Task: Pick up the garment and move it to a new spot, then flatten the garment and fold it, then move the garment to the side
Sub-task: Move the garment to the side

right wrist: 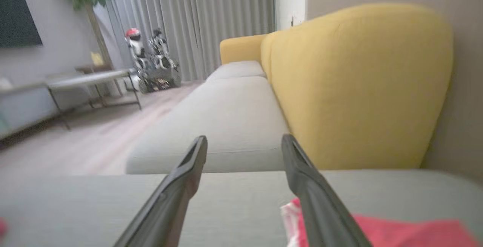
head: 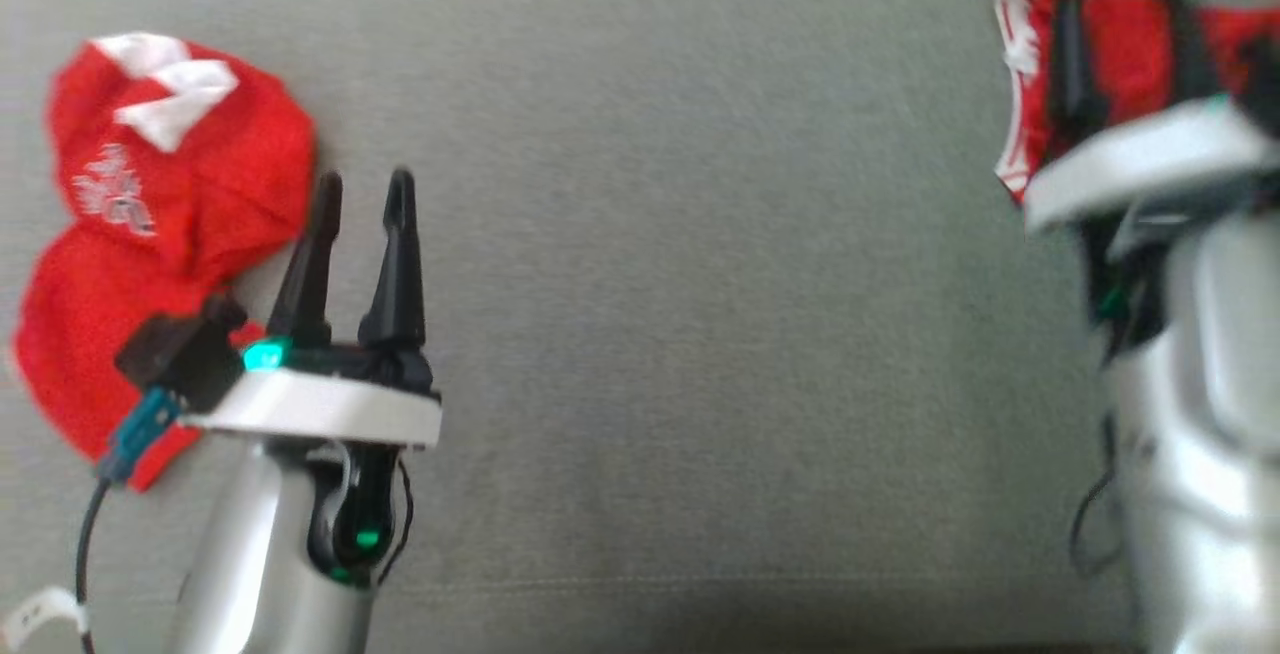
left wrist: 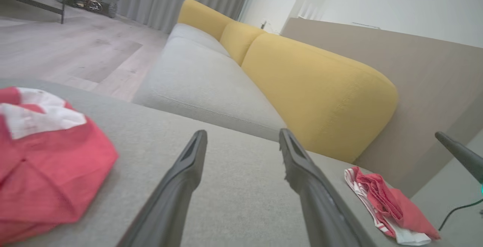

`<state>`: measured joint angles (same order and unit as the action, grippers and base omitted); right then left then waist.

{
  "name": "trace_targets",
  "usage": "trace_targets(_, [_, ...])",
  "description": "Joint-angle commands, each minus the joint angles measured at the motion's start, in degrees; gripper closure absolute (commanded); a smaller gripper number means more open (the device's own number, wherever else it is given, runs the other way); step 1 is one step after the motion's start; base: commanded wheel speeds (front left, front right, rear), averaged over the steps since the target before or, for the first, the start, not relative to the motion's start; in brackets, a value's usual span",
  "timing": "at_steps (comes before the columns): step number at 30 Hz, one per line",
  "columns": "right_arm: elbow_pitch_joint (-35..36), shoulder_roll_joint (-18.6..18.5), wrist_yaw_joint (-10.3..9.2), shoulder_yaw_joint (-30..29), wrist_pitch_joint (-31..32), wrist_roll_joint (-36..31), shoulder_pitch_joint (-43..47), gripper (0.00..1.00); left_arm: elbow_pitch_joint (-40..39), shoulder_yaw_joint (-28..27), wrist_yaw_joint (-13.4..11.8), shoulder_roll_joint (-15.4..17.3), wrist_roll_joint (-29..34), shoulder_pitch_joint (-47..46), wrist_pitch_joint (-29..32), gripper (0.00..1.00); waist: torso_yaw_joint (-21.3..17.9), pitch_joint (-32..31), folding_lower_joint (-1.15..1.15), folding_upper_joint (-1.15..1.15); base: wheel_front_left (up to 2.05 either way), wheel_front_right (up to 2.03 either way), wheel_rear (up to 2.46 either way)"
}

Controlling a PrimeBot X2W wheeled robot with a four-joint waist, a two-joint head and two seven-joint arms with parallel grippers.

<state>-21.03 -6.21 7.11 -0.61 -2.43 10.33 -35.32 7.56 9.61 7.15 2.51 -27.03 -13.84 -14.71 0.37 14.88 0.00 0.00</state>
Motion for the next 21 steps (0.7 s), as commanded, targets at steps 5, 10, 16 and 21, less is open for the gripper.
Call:
trace_targets(5, [6.65, 2.46, 0.37, 1.56, -4.78, 3.98, 11.07, 0.0, -0.68, -2.71, 0.34, 0.39, -1.52, 3.21, -0.29, 0.0, 5.46, -6.26, 0.0, 0.0, 0.0, 0.0, 0.0])
trace_targets(10, [7.65, 3.23, 0.37, 0.22, -8.37, 5.96, 19.4, 0.0, 0.53, -3.22, 0.34, 0.38, -2.01, 6.95, -0.29, 0.0, 6.55, -9.36, 0.0, 0.0, 0.0, 0.0, 0.0])
trace_targets(16, [8.22, 3.31, 0.37, 0.99, -11.0, 4.71, 25.11, 0.0, 0.28, -3.12, 0.34, 0.38, -2.2, 10.53, -0.29, 0.0, 6.53, -11.42, 0.0, 0.0, 0.0, 0.0, 0.0])
trace_targets(21, [8.86, 3.32, 0.37, 1.45, -12.07, 4.41, 27.88, 0.0, -0.47, -3.59, 0.34, 0.37, -1.56, 12.2, -0.29, 0.0, 6.37, -12.23, 0.0, 0.0, 0.0, 0.0, 0.0])
